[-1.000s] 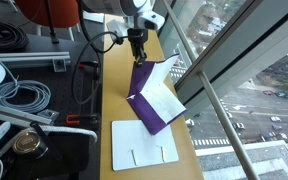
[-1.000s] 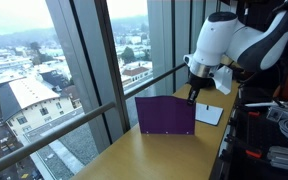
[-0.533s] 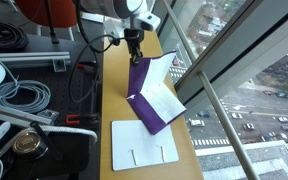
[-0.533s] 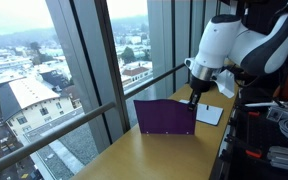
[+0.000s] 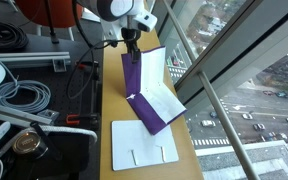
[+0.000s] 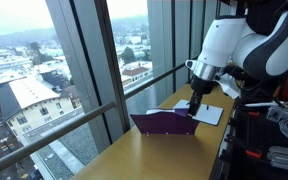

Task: Open the folder on the towel

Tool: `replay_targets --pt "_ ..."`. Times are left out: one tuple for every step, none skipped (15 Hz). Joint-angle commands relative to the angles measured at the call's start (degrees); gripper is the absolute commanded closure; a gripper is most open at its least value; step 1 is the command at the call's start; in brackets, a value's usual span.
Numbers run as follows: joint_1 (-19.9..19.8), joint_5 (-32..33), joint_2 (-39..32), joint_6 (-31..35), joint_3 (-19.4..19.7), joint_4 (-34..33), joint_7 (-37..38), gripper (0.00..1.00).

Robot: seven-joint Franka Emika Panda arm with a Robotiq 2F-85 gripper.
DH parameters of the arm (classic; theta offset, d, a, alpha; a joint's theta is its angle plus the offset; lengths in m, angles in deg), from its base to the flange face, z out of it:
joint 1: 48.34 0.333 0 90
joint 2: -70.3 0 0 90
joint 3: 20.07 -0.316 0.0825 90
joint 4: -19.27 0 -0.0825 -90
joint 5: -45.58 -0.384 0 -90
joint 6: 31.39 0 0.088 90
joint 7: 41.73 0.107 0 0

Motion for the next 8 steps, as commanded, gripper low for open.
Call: replay_targets --pt "-12.88 -11.5 0.66 2.02 -13.25 0.88 -11.19 0.01" --pt "-17.4 -15.29 -0.67 2.13 -17.63 0.07 -14.43 0.0" --pt "-21.52 -19.5 -1.88 1.44 -21.87 -0.99 -17.94 0.0" --pt "-25.92 -24.0 -3.59 0.42 -26.08 -2.54 -21.95 0.0" --pt "-30.33 -27.89 -5.4 -1.19 -29.78 -4.43 -25.58 0.0" --pt "-34.64 -30.27 -6.2 -3.45 -32.85 -5.96 -28.06 0.0" --pt "-38.97 -31.83 -7.05 -5.87 -35.27 -7.43 -30.15 0.0" --pt "-41.79 -32.62 -7.05 -8.29 -36.01 -8.46 -31.09 0.0"
